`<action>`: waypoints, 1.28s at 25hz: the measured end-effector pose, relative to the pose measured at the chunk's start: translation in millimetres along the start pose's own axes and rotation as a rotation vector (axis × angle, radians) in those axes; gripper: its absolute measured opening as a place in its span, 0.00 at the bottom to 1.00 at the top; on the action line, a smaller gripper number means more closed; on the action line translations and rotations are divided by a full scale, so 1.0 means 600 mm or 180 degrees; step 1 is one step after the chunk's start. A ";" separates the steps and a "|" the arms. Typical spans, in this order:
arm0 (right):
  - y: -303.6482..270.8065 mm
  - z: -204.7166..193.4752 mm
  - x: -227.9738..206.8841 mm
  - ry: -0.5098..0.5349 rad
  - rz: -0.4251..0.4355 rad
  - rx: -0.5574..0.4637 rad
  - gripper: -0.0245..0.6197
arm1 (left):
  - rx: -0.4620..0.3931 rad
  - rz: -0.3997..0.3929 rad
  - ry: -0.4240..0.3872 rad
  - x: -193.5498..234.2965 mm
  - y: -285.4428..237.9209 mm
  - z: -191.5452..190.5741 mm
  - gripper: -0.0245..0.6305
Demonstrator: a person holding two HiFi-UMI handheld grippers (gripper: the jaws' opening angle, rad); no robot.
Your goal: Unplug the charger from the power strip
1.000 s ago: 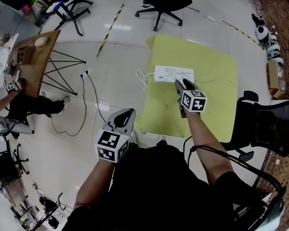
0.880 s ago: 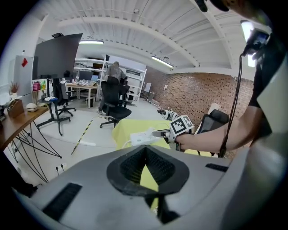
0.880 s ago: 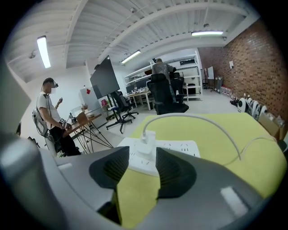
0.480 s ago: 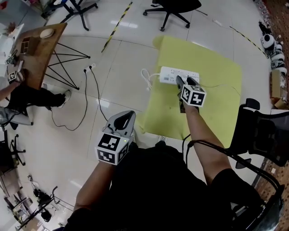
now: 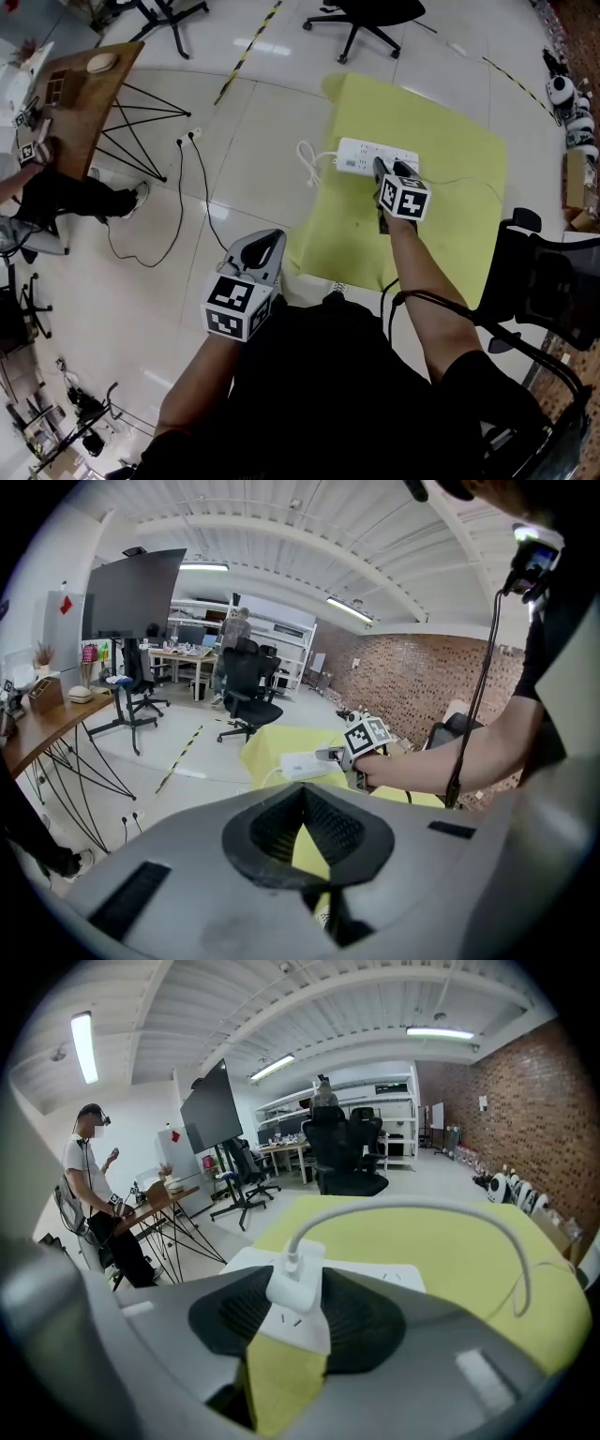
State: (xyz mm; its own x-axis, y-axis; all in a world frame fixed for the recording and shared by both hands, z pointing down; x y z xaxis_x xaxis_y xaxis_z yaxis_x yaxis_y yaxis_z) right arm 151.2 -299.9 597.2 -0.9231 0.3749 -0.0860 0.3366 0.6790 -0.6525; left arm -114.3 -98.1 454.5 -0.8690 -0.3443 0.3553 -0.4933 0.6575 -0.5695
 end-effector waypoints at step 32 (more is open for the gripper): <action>0.079 -0.014 0.050 0.0159 0.0233 -0.0085 0.25 | -0.0034 -0.0195 -0.0051 -0.003 0.010 -0.004 0.05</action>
State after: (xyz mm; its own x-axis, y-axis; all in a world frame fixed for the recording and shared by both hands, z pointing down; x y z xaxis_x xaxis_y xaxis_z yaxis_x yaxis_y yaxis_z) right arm 141.3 -251.1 570.2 -0.8856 0.4547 -0.0948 0.4083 0.6649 -0.6255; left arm -115.3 -92.0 452.3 -0.8377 -0.3948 0.3774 -0.5454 0.6418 -0.5391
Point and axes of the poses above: the fingertips, and each gripper's own axes: y backward along the fingers, x to its left, z out of its top, the point moved 6 cm from there along y, backward along the fingers, and after that the axes turned 7 degrees about y, right-handed, at the moved point
